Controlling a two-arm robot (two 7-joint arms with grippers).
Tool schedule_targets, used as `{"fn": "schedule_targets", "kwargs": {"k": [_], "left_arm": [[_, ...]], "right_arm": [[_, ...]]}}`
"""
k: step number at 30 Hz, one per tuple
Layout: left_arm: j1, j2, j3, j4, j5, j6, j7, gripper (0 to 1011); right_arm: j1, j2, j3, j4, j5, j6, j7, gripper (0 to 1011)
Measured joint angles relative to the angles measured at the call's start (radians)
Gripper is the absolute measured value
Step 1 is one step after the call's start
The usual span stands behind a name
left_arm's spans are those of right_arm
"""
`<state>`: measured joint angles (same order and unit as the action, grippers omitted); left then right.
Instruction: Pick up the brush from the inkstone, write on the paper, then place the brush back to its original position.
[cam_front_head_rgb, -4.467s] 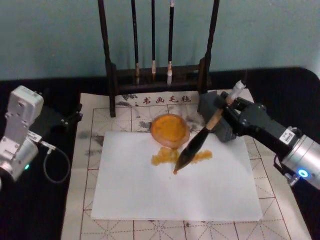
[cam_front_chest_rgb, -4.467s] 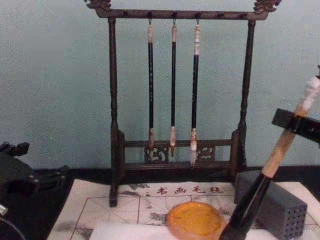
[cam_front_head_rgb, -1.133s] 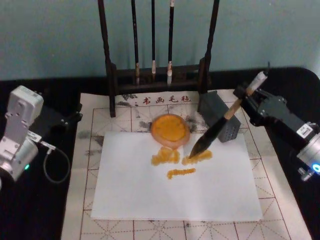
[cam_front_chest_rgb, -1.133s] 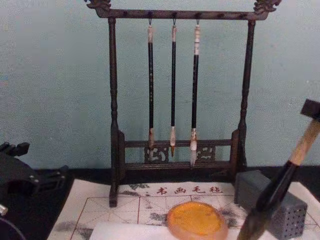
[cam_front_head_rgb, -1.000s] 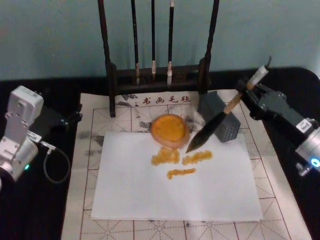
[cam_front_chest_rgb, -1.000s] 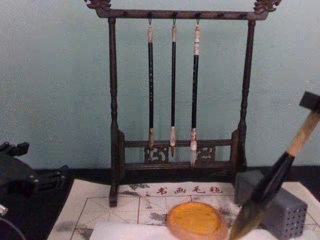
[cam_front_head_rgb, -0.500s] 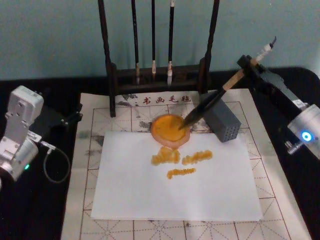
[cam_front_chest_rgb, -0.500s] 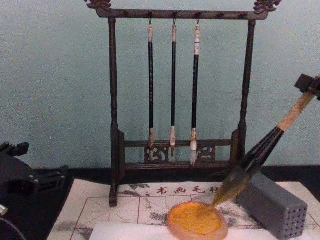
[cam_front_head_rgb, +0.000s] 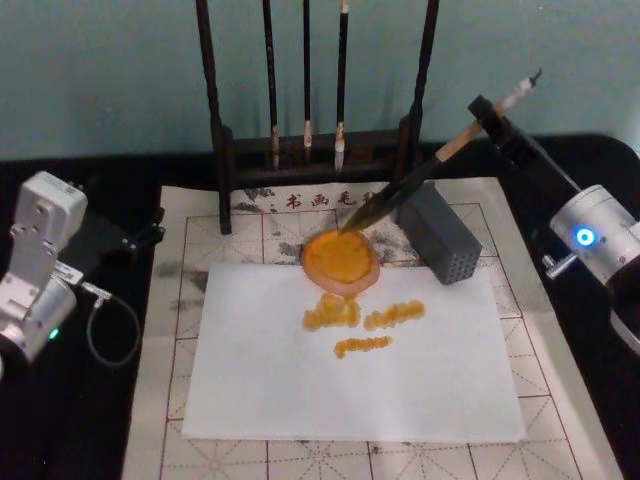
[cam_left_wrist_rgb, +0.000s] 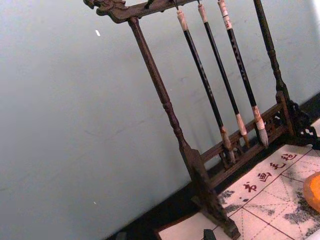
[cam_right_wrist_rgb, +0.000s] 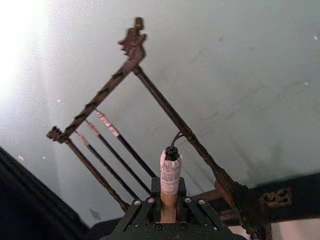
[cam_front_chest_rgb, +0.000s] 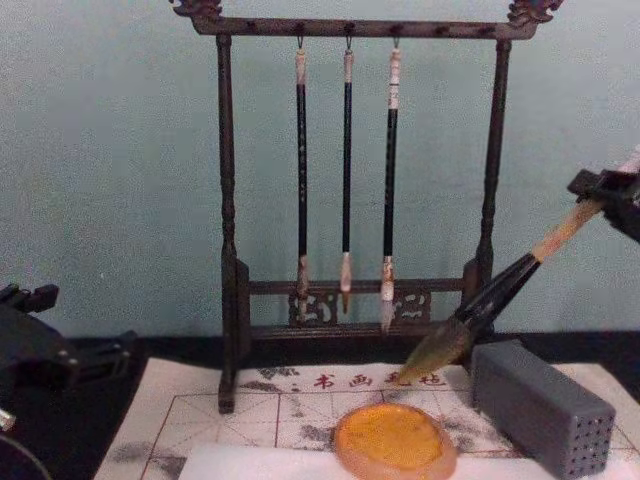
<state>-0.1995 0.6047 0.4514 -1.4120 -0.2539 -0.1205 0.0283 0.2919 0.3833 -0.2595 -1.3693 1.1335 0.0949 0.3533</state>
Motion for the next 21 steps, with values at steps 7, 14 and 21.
{"fn": "schedule_targets", "kwargs": {"k": [7,14,21], "left_arm": [[0.000,0.000,0.000,0.000,0.000,0.000,0.000,1001],[0.000,0.000,0.000,0.000,0.000,0.000,0.000,1001],[0.000,0.000,0.000,0.000,0.000,0.000,0.000,1001]], "right_arm": [[0.029,-0.031,-0.006,0.062,0.065,0.031,-0.036,187],[0.034,-0.046,-0.012,0.090,0.112,0.052,-0.077,187],[0.032,-0.048,-0.024,0.107,0.141,0.059,-0.110,187]]}}
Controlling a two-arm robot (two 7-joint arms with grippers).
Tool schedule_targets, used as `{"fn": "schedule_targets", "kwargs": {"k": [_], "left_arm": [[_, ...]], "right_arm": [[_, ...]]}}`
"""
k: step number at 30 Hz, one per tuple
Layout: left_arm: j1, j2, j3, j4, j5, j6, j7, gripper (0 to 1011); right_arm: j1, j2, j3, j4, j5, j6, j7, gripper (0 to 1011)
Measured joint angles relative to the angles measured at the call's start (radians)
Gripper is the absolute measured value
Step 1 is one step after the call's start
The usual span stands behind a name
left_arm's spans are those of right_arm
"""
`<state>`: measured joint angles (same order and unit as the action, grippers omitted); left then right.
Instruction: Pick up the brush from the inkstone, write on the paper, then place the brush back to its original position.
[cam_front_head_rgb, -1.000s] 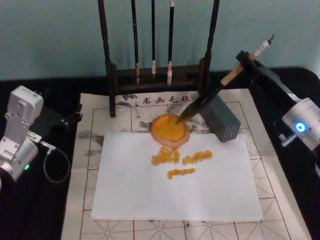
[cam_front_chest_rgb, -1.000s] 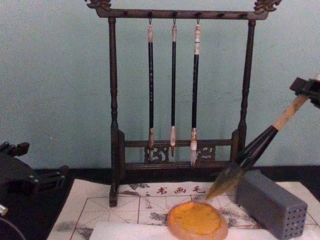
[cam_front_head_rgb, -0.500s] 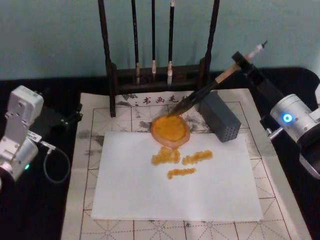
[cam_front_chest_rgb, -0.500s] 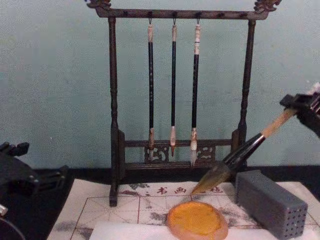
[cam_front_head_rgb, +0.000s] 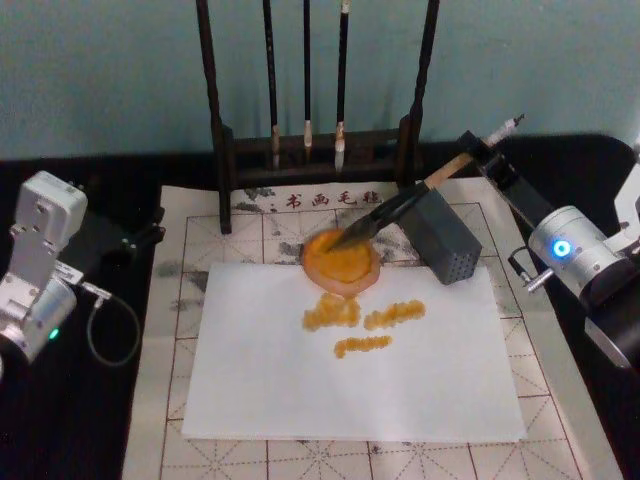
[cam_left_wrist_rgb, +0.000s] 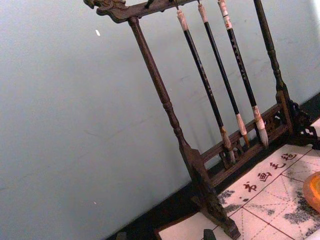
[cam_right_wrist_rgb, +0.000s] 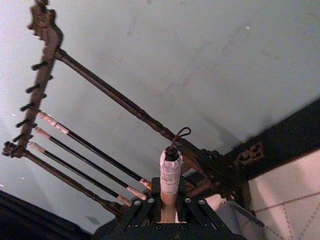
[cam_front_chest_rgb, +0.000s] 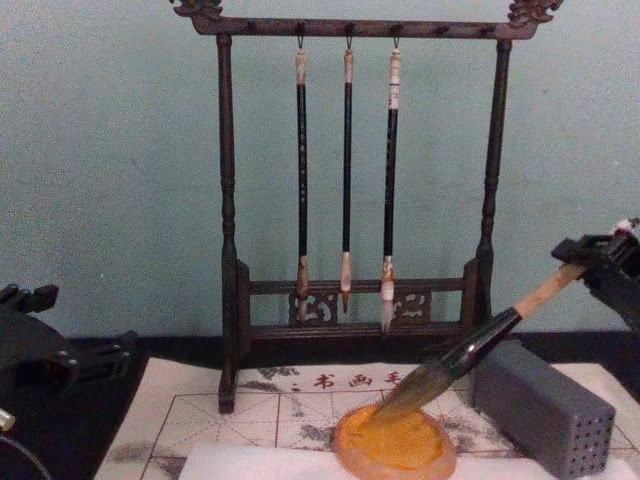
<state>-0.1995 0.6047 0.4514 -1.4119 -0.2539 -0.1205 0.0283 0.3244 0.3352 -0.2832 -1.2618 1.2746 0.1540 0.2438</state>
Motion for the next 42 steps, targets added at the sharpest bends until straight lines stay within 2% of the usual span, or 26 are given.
{"fn": "schedule_targets", "kwargs": {"k": [29,42], "left_arm": [[0.000,0.000,0.000,0.000,0.000,0.000,0.000,1001],[0.000,0.000,0.000,0.000,0.000,0.000,0.000,1001]], "right_arm": [[0.017,0.018,-0.063,0.036,0.057,-0.030,-0.046,187],[0.022,0.019,-0.079,0.040,0.078,-0.038,-0.060,187]]}}
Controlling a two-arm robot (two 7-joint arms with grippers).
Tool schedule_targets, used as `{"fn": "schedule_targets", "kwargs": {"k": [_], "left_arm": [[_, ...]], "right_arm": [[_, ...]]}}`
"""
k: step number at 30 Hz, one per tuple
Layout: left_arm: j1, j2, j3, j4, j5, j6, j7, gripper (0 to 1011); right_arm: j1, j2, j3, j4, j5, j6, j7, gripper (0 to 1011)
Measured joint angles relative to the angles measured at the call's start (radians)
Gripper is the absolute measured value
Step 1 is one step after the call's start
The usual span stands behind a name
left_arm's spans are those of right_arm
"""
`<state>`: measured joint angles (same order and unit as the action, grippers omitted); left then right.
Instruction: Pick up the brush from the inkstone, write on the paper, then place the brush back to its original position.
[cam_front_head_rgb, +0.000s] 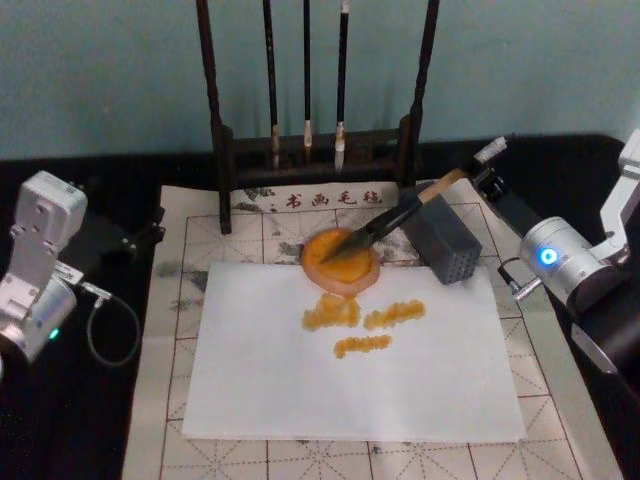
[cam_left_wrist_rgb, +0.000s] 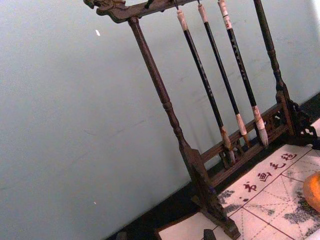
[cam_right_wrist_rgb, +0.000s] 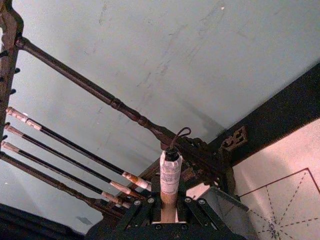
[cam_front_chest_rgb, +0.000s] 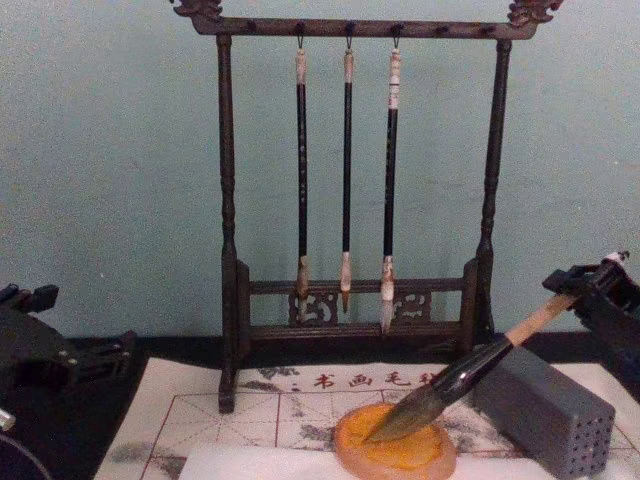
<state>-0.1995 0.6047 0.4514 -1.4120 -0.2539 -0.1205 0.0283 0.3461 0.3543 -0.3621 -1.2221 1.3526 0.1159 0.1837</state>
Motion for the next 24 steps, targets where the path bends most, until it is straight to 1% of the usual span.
{"fn": "schedule_targets", "kwargs": {"k": [9,24], "left_arm": [[0.000,0.000,0.000,0.000,0.000,0.000,0.000,1001],[0.000,0.000,0.000,0.000,0.000,0.000,0.000,1001]], "right_arm": [[0.017,-0.004,-0.013,0.020,0.002,-0.009,0.001,187],[0.040,-0.014,-0.019,0.049,0.001,-0.011,0.010,187]]}}
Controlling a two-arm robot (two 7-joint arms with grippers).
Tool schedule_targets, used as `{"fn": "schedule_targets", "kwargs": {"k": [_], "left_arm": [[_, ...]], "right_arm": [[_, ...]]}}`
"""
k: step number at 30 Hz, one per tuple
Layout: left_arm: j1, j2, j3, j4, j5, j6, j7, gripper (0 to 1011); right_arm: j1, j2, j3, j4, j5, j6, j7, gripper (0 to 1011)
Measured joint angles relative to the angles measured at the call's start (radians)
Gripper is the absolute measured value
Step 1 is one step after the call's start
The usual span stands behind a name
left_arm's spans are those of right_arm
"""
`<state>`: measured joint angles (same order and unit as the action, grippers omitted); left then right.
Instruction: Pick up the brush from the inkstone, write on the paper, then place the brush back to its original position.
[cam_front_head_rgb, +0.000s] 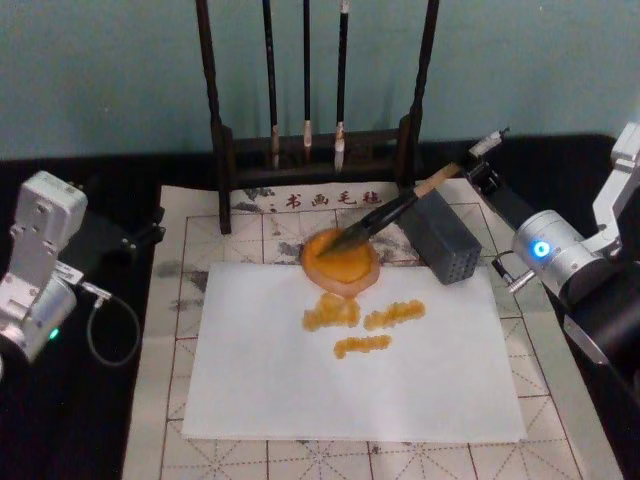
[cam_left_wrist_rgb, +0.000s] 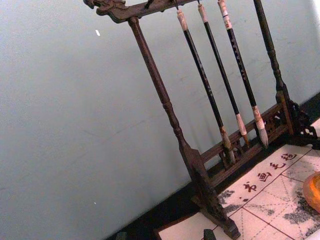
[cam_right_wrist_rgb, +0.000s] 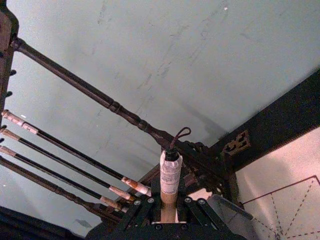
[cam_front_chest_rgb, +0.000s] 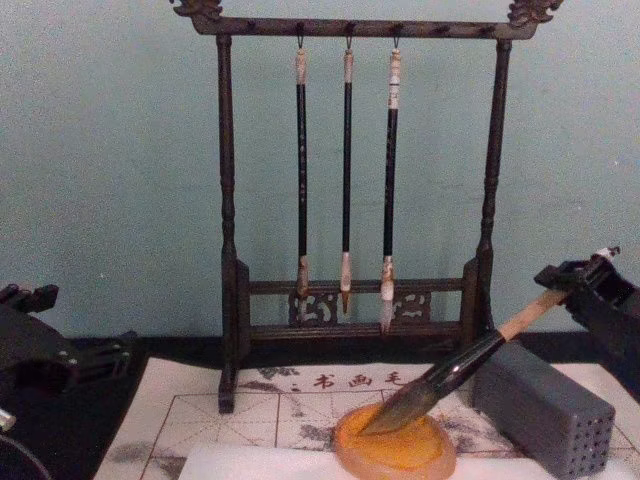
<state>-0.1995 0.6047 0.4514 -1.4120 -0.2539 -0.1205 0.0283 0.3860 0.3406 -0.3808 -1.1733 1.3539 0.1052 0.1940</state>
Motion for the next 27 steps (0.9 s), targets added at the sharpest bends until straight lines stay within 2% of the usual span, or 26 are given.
{"fn": "schedule_targets", "kwargs": {"k": [27], "left_arm": [[0.000,0.000,0.000,0.000,0.000,0.000,0.000,1001]], "right_arm": [[0.008,-0.017,-0.001,0.026,-0.009,0.001,-0.017,187]]}}
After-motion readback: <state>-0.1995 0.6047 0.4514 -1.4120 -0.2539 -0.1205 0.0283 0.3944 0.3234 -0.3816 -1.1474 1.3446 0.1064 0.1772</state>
